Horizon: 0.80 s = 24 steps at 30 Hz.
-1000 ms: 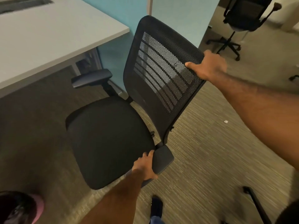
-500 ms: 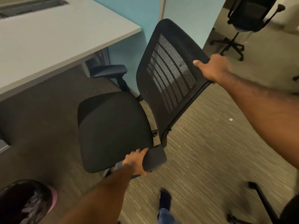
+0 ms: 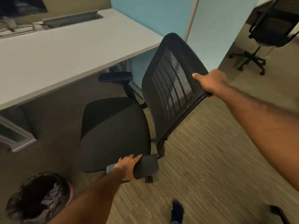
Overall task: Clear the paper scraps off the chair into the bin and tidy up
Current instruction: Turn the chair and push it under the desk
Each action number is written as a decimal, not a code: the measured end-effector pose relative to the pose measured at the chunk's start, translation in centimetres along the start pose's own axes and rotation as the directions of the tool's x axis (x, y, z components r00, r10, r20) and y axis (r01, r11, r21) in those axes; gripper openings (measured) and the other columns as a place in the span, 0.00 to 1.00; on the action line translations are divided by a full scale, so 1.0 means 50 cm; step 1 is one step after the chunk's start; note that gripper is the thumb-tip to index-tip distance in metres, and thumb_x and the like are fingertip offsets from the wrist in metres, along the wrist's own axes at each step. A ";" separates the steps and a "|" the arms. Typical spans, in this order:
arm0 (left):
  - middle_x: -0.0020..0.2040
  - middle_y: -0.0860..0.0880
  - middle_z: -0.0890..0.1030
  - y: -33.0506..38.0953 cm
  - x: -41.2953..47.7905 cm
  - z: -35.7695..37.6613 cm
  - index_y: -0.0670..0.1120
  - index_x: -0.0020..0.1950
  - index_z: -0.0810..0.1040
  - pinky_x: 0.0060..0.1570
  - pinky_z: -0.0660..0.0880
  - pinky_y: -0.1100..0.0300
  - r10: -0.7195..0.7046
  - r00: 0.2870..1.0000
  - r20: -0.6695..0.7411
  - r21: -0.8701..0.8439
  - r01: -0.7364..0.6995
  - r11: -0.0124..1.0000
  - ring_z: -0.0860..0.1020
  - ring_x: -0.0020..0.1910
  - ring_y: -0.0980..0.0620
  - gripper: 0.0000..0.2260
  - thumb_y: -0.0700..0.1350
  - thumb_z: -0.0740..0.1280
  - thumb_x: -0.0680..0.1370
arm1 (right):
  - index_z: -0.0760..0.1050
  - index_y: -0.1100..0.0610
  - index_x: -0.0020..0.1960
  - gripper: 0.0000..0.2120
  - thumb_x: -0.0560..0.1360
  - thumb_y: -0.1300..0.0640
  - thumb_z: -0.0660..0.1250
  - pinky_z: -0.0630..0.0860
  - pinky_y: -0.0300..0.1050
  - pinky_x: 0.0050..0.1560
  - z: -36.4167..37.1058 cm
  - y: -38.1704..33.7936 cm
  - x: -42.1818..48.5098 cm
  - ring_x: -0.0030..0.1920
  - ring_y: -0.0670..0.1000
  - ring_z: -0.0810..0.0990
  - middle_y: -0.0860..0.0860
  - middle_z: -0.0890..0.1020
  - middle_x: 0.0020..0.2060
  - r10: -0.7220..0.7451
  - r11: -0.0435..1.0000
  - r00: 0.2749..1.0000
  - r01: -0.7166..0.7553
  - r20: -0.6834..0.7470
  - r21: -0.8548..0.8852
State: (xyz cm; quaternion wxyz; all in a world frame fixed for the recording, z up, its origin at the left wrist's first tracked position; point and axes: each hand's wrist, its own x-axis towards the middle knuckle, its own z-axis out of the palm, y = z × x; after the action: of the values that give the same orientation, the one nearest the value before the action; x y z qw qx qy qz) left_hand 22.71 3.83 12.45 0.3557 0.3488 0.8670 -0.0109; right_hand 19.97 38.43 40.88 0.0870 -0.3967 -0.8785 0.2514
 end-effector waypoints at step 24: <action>0.81 0.49 0.44 -0.350 -0.196 -0.020 0.65 0.78 0.42 0.69 0.65 0.34 -0.307 0.948 0.078 0.075 0.302 0.950 0.45 0.78 0.33 0.54 0.42 0.78 0.68 | 0.75 0.62 0.57 0.20 0.72 0.51 0.72 0.79 0.46 0.31 0.172 -0.191 -0.217 0.38 0.55 0.83 0.55 0.83 0.44 0.047 0.728 0.903 -0.323 0.426 0.604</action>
State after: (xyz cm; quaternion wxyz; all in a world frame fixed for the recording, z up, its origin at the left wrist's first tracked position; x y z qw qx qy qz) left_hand 16.34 -15.01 15.30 0.3771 0.2207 0.8930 -0.1079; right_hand 17.97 21.87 38.88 0.0228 -0.3701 -0.6861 0.6259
